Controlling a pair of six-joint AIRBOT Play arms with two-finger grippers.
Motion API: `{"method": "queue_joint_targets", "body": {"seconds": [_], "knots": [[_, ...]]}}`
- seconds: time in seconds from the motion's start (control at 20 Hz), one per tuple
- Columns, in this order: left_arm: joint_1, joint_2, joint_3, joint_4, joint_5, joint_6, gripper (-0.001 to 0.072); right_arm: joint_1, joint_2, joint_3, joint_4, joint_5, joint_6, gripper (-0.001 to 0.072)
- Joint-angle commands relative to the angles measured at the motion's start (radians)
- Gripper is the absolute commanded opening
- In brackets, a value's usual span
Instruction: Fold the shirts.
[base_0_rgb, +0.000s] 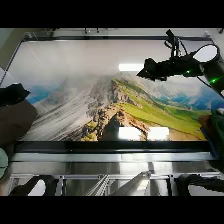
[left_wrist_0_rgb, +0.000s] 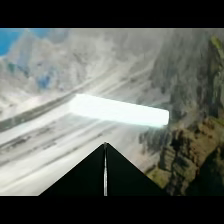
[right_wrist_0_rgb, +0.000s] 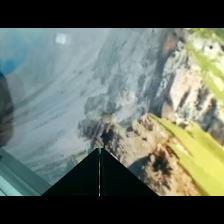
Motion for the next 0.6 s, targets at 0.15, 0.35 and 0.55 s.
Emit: {"method": "queue_joint_targets", "body": {"seconds": [0.15,0.35,0.55], "knots": [[-0.114,-0.092,0.022,0.005,0.019,0.003,-0.0003,0.0,0.0,0.0,0.0,0.0,0.0,0.0021],[-0.111,-0.136,0.122,0.271,0.042,0.002,0.0287,0.0,0.0,0.0,0.0,0.0,0.0,0.0021],[-0.078,-0.22,0.2,0.634,0.037,-0.005,0.072,0.0,0.0,0.0,0.0,0.0,0.0,0.0021]]}}
